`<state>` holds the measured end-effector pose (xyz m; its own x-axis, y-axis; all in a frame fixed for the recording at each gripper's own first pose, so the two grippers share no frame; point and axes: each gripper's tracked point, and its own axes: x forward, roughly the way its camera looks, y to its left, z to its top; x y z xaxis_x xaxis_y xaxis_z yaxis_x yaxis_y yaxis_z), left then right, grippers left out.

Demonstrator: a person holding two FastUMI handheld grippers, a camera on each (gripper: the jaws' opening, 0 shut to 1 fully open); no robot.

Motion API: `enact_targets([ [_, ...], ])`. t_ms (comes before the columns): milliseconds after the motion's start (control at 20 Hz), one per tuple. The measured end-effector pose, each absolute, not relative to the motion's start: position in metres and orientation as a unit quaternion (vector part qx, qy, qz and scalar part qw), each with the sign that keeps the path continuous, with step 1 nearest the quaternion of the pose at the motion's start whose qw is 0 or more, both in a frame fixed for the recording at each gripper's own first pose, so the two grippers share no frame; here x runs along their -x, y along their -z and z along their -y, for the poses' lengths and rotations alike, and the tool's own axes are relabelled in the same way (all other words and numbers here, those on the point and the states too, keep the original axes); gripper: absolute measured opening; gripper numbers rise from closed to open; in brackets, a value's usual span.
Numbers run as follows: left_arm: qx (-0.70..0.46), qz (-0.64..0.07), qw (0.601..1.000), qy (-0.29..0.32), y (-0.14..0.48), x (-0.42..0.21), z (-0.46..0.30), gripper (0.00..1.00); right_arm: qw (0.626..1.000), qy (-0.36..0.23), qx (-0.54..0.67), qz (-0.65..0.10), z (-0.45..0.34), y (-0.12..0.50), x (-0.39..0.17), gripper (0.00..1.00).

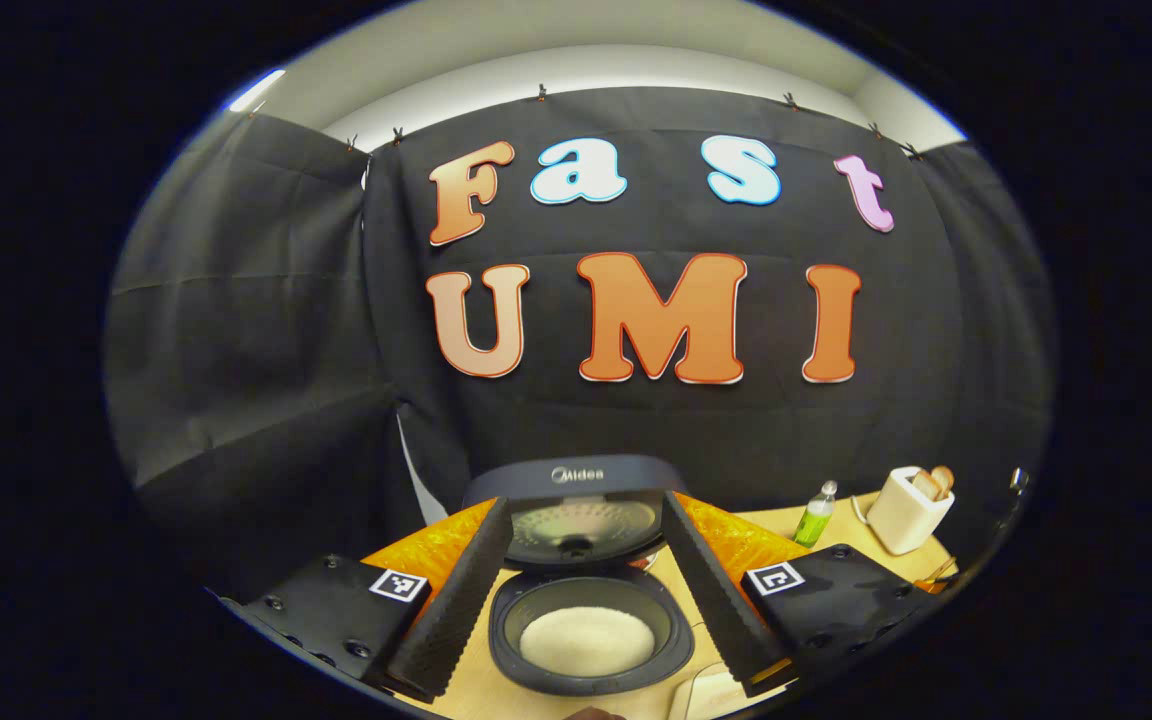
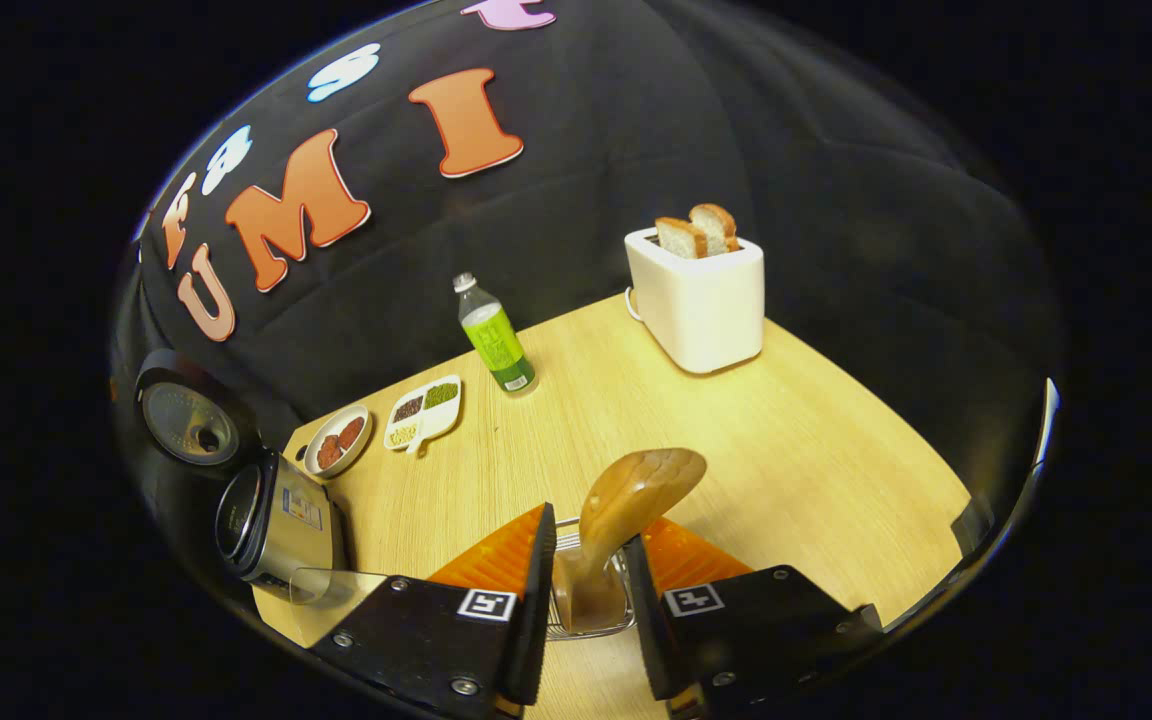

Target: Close the left gripper, press the button to open the rice cooker; take a wooden spoon from the chopstick holder with the right hand, scoop a spoonful of rice and pour it into the rice cooker, then put the wooden spoon back into the chopstick holder.

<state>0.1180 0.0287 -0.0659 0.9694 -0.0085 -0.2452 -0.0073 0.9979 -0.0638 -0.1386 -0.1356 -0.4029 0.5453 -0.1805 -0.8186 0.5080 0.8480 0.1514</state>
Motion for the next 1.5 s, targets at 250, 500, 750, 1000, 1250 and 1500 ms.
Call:
enact_targets([
  [250,0.040,-0.144,0.987,0.056,0.047,-0.197,-0.004,0.95,0.886,0.204,-0.140,-0.392,0.157,0.348,0.139,0.73],
  [500,0.039,-0.289,0.956,0.017,0.122,-0.235,-0.016,0.94,0.906,0.203,-0.104,-0.357,0.163,0.301,0.144,0.84],
  [750,0.053,-0.419,0.907,0.004,0.167,-0.209,-0.023,0.98,0.907,0.211,-0.097,-0.350,0.163,0.289,0.156,0.84],
  [1000,0.055,-0.538,0.841,0.009,0.227,-0.146,-0.011,0.91,0.908,0.199,-0.092,-0.358,0.150,0.293,0.160,0.84],
  [1250,0.044,-0.618,0.785,0.006,0.282,-0.099,-0.003,0.92,0.911,0.191,-0.091,-0.354,0.143,0.291,0.153,0.84],
  [1500,0.037,-0.651,0.758,-0.011,0.317,-0.088,0.003,0.92,0.912,0.186,-0.082,-0.356,0.139,0.290,0.151,0.84],
])
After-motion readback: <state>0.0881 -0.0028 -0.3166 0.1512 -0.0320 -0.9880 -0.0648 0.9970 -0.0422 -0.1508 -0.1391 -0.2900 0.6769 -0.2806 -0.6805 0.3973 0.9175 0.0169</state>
